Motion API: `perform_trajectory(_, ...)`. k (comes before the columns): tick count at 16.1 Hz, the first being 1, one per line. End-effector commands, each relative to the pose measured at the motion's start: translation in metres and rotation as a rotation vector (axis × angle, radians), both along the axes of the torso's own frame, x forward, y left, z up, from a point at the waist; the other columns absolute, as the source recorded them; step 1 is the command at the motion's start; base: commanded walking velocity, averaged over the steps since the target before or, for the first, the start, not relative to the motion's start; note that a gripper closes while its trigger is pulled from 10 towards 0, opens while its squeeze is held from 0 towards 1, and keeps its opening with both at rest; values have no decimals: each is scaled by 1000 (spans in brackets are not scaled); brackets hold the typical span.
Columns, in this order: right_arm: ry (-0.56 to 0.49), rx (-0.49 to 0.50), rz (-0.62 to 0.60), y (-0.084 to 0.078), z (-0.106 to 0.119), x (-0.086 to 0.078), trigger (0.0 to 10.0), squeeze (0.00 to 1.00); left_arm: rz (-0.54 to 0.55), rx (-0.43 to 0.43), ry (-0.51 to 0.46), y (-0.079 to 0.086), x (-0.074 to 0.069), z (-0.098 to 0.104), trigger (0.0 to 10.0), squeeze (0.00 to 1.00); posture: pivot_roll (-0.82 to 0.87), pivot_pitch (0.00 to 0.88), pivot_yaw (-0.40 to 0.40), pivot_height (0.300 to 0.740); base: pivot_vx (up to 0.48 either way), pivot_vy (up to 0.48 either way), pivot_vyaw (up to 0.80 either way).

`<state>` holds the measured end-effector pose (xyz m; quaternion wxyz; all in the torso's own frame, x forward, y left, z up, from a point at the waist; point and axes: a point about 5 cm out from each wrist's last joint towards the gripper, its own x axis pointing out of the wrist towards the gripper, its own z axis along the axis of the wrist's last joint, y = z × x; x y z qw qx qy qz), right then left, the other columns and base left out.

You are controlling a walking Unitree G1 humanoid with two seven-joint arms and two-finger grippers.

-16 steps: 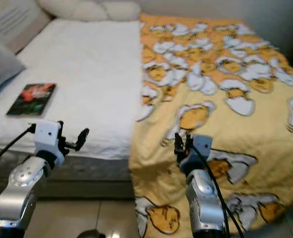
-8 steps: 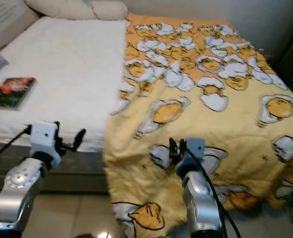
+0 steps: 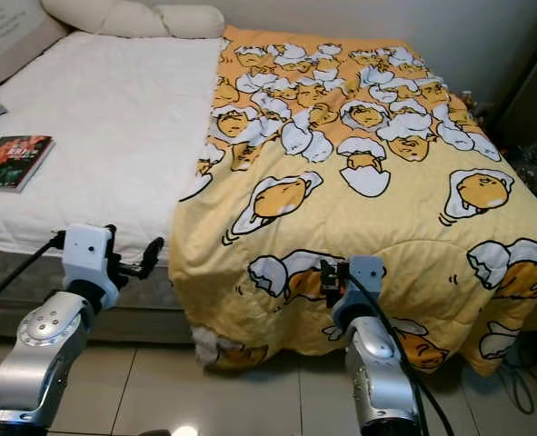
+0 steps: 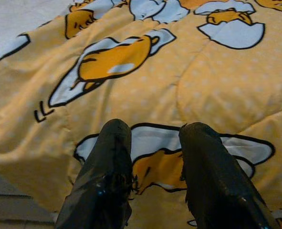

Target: Clean up the room

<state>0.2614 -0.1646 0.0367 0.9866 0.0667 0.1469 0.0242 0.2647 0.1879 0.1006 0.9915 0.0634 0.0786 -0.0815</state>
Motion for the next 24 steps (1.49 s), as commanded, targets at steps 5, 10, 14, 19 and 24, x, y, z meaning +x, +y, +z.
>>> perform_trajectory(5,-66,18,-67,-4,12,11,10000,0,59,26,-12,9,2,1,10000,0,65,0,-38,740,0,0,0)
perform_trajectory(10,-66,18,-67,-4,12,11,10000,0,59,26,-12,9,2,1,10000,0,65,0,-38,740,0,0,0)
perform_trajectory(14,-66,18,-67,-4,12,11,10000,0,59,26,-12,9,2,1,10000,0,65,0,-38,740,0,0,0)
perform_trajectory(19,-66,18,-67,-4,12,11,10000,0,59,26,-12,9,2,1,10000,0,65,0,-38,740,0,0,0)
perform_trajectory(24,-87,11,-46,-2,14,15,10000,0,62,47,-6,8,9,2,10000,0,65,0,-44,740,0,0,0)
